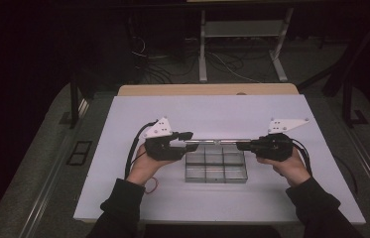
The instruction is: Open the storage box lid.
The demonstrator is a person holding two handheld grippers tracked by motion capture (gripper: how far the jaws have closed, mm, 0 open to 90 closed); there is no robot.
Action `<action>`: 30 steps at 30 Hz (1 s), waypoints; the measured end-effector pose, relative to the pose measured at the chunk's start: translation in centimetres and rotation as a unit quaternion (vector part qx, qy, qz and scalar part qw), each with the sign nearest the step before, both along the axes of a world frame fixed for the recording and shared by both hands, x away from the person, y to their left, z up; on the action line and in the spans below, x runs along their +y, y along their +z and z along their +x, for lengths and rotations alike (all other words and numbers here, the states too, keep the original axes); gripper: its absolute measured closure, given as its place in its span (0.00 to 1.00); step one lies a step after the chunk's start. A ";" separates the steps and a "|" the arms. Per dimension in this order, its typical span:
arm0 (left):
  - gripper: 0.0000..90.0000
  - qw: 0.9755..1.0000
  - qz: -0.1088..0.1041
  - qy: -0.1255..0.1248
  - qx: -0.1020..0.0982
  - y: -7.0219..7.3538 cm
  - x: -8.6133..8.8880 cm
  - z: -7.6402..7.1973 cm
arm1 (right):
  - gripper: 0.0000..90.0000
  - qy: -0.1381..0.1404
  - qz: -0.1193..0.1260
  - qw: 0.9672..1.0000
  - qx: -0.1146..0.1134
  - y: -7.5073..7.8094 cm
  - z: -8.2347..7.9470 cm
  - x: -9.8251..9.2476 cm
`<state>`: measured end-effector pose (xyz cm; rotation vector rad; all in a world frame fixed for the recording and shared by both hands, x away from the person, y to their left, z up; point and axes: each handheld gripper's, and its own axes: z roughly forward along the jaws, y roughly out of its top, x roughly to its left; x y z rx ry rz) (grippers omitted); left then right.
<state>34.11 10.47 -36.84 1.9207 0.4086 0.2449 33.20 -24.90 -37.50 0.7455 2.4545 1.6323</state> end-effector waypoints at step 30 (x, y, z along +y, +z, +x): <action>0.74 1.000 0.011 -0.005 -0.010 0.5 0.0 1.0 | 0.66 -0.025 -0.016 1.000 0.005 -0.4 -1.8 -1.3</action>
